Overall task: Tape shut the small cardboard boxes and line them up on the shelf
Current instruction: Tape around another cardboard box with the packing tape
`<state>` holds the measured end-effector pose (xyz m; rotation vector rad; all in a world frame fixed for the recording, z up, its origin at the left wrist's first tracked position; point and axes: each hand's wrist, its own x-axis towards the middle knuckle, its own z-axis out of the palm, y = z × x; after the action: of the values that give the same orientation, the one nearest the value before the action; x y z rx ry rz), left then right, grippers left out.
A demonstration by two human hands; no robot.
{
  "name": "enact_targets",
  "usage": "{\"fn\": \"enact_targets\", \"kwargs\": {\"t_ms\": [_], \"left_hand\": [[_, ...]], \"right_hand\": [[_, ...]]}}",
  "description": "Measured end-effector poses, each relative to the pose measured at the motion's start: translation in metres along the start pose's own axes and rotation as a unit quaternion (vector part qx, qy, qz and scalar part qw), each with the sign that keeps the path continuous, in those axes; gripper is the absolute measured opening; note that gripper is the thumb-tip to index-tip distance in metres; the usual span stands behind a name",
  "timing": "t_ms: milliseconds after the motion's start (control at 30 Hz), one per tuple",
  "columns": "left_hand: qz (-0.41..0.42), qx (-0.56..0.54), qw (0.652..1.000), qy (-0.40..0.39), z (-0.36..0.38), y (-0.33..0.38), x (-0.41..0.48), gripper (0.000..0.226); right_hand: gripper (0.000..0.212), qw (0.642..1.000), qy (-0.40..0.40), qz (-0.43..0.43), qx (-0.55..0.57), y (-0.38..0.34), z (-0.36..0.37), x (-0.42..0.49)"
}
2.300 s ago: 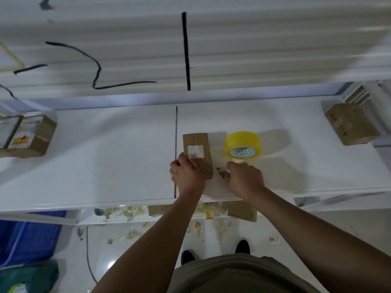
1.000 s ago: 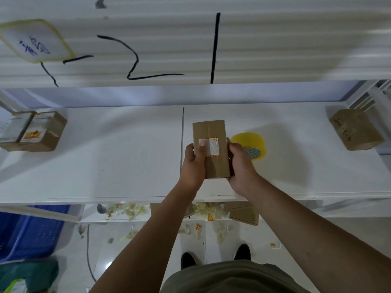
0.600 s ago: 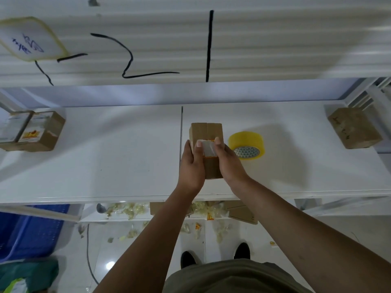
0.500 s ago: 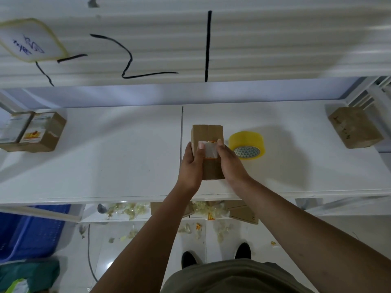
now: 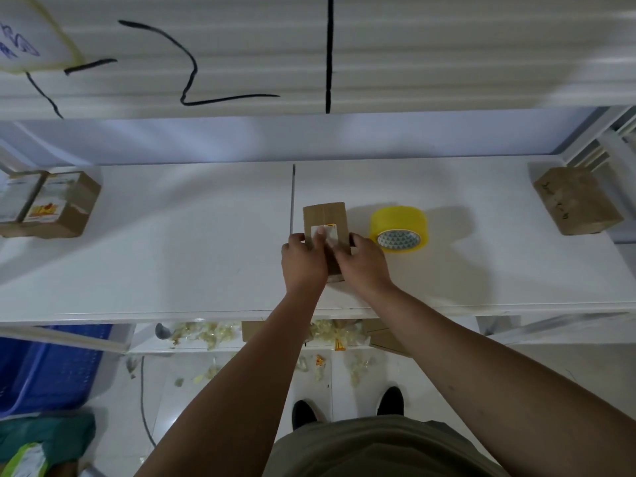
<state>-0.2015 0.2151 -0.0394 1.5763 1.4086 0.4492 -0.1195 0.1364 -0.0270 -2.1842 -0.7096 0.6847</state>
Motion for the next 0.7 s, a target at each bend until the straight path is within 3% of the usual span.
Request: {"fn": "enact_targets", "kwargs": {"t_ms": [100, 267, 367, 467, 600, 667, 700], "left_hand": [[0.030, 0.126, 0.992, 0.001, 0.004, -0.002, 0.003, 0.059], [0.061, 0.192, 0.979, 0.019, 0.003, -0.008, 0.003, 0.061], [0.092, 0.184, 0.977, 0.052, 0.001, -0.001, -0.002, 0.062], [0.203, 0.129, 0.969, 0.065, -0.001, 0.018, -0.003, 0.042], [0.305, 0.139, 0.941, -0.048, 0.014, 0.054, 0.003, 0.040], [0.296, 0.176, 0.931, -0.122, 0.026, 0.069, 0.003, 0.050], [0.292, 0.213, 0.921, -0.145, 0.033, 0.075, 0.004, 0.051]], "right_hand": [[0.050, 0.999, -0.008, 0.015, -0.038, 0.007, 0.006, 0.006], [0.053, 0.999, -0.019, 0.036, -0.035, 0.009, 0.007, 0.008], [0.048, 0.999, 0.025, -0.002, -0.029, 0.003, -0.007, 0.003], [0.026, 0.990, 0.102, -0.080, 0.059, -0.007, -0.039, 0.002], [0.013, 0.953, 0.216, -0.213, 0.010, -0.008, -0.086, 0.014], [0.027, 0.952, 0.223, -0.179, -0.112, -0.004, -0.102, 0.028], [0.040, 0.959, 0.188, -0.127, -0.168, 0.001, -0.109, 0.036]]}}
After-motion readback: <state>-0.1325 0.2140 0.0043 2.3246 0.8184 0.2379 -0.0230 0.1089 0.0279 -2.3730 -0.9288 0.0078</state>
